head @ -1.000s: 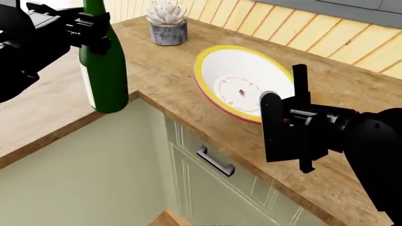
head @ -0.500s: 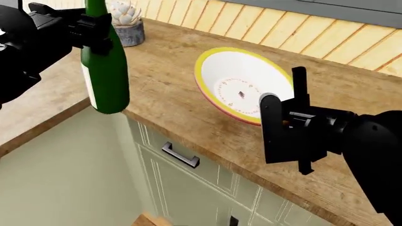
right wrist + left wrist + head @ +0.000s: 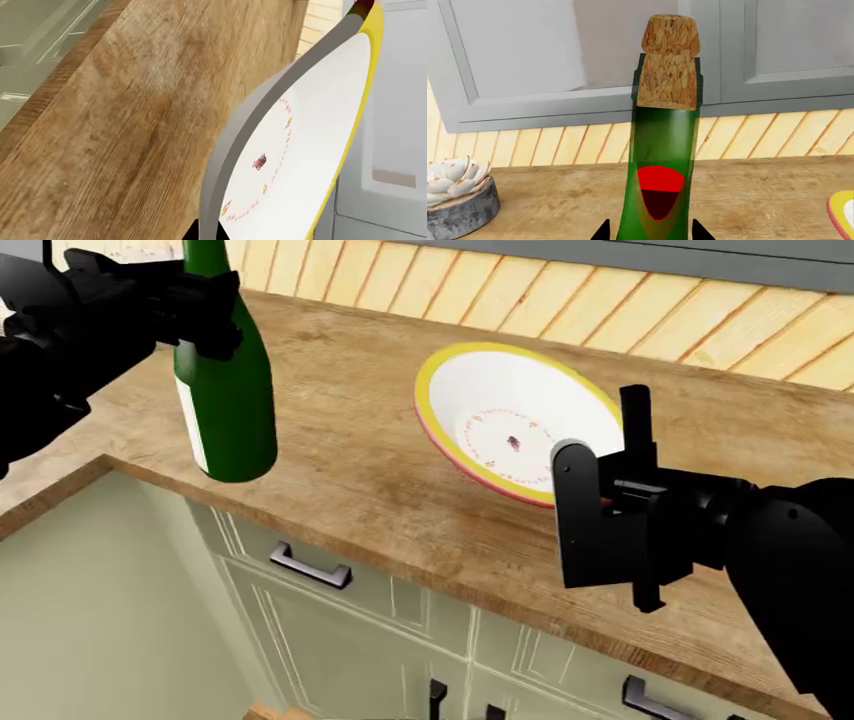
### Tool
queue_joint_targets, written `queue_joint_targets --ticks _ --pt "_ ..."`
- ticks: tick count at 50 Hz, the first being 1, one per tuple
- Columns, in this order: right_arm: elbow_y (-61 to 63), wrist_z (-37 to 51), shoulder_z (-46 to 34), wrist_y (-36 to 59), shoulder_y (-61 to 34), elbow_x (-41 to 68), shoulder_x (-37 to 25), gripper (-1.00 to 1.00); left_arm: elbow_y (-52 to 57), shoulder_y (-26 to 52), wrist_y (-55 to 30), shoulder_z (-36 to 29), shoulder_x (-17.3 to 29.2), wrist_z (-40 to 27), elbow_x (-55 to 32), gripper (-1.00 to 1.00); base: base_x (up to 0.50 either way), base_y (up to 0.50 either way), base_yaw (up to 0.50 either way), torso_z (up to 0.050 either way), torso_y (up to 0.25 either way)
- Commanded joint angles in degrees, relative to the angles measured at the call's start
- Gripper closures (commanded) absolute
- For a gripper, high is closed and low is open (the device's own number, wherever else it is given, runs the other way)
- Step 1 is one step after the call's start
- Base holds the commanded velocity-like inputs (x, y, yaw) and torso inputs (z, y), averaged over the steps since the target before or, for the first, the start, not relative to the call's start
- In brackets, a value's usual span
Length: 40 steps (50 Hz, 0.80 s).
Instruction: Pick the bowl and bottle and place them in the sink. Then turn on the water.
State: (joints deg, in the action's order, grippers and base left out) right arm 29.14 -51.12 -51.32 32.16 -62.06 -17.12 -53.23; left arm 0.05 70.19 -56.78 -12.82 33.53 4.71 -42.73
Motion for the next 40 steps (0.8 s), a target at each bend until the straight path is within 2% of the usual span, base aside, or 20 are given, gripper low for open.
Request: queue_joint_targets --ticks 1,40 --pt "0.0 0.6 0.4 -0.6 -0.2 -1.0 0.1 1.0 0.3 0.3 0.3 0.6 0.1 -0.6 -0.3 1.0 -0.03 0.07 -0.5 0.0 0.0" --pt "2.4 2.1 1.8 0.9 1.7 -0.4 -1.8 1.0 3.0 -0.1 -0.6 0.9 0.6 -1.2 -2.0 1.0 -0.02 0.08 -0.5 0.0 0.001"
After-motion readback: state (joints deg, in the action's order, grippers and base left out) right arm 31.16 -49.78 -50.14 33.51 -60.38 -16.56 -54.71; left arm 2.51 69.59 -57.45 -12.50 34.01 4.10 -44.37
